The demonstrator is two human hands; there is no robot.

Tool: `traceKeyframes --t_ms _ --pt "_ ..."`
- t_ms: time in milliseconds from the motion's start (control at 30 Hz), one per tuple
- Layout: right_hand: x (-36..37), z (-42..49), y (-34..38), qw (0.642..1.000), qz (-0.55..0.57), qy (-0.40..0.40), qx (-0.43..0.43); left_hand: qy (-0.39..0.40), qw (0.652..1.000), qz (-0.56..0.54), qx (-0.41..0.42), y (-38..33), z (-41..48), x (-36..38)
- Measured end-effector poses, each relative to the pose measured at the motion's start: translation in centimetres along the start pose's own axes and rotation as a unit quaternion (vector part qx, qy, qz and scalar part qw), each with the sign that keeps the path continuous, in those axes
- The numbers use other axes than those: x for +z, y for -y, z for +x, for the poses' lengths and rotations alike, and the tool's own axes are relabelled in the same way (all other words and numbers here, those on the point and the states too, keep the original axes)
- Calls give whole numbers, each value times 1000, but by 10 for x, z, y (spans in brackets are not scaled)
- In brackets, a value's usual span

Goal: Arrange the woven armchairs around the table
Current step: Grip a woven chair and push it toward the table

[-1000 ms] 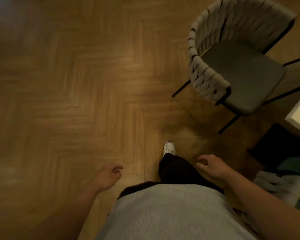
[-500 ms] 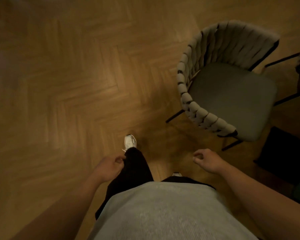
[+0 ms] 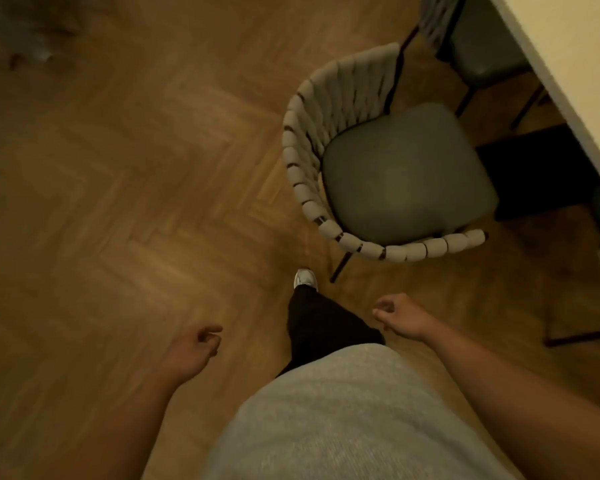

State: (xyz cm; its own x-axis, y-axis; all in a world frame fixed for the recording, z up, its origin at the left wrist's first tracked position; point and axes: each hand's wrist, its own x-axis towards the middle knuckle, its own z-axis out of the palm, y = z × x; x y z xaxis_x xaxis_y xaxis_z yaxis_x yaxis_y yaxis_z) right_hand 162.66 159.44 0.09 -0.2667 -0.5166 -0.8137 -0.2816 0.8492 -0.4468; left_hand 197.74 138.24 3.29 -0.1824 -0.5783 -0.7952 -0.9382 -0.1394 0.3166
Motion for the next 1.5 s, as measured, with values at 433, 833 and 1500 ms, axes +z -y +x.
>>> traceKeyframes --t_ms 433,833,1500 --pt "11 81 129 953 264 -124 89 113 967 189 127 -175 168 -160" --pt "42 158 243 662 687 -226 197 213 931 221 196 -390 308 -163" --pt "18 240 265 260 915 -293 95 276 954 5 120 -444 372 -119"
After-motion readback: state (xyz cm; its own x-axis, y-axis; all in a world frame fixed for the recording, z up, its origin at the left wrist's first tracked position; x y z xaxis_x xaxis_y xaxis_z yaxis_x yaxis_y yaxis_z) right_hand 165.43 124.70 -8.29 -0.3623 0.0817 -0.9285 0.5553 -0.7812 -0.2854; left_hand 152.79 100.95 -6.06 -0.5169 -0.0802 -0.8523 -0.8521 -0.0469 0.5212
